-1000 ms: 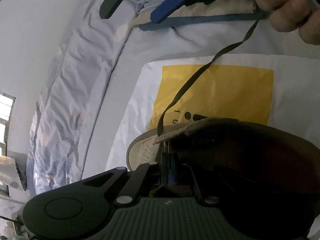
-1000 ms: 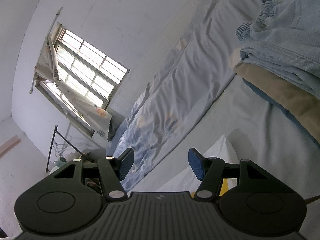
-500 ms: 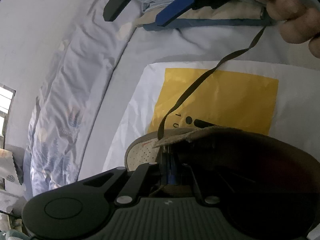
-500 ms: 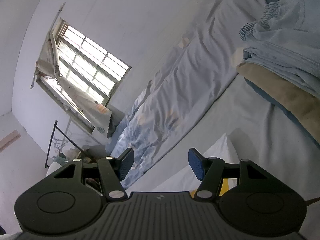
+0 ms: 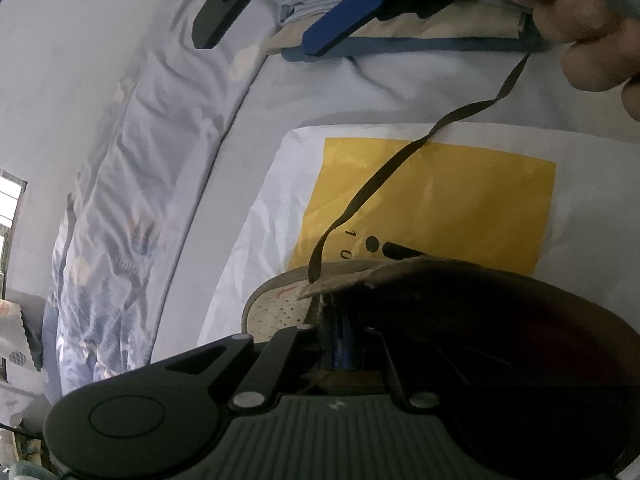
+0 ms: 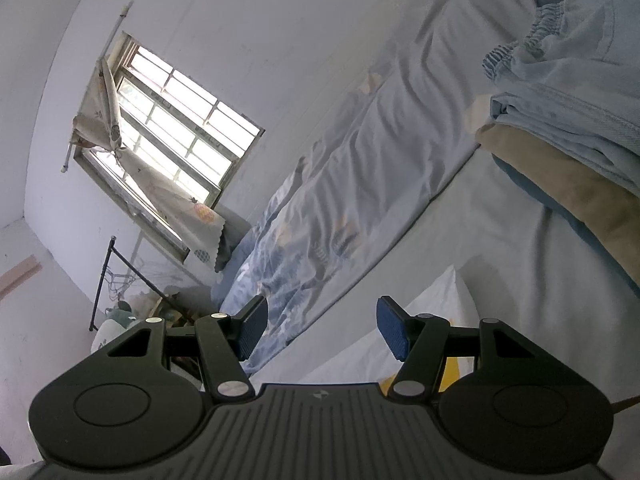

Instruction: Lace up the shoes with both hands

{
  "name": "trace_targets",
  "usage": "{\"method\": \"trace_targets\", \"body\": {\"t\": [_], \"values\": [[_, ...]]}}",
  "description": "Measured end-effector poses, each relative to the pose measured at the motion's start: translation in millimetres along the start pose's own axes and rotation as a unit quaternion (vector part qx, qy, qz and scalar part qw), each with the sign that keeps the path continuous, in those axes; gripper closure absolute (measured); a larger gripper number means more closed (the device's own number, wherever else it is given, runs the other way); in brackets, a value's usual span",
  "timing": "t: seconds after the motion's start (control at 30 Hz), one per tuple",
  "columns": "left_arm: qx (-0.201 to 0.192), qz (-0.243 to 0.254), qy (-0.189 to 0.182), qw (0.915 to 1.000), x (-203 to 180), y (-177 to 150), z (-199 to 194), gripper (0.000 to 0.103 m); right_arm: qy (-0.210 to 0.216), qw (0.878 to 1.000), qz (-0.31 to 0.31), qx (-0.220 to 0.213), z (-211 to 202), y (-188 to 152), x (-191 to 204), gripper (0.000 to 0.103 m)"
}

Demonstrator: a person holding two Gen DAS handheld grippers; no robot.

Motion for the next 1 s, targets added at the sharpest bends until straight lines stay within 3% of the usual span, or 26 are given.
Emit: {"method": "trace_targets", "body": {"t": [1.0], "values": [[-0.005, -0.019, -0.004, 0.9998, 1.6, -0.1, -2.4, 0.101, 0.0, 1.0, -0.005, 0.005, 0.5, -1.5, 0.3, 0.04]]}}
Point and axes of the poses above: each gripper's, at about its wrist camera, not at the fingertips, and z roughly the way its jaws point, x to its left, y to its top, the point moved 8 cm from there along z, roughly the way its jaws point, and after that the axes turned 14 degrees about -z, right-handed, at the moved point
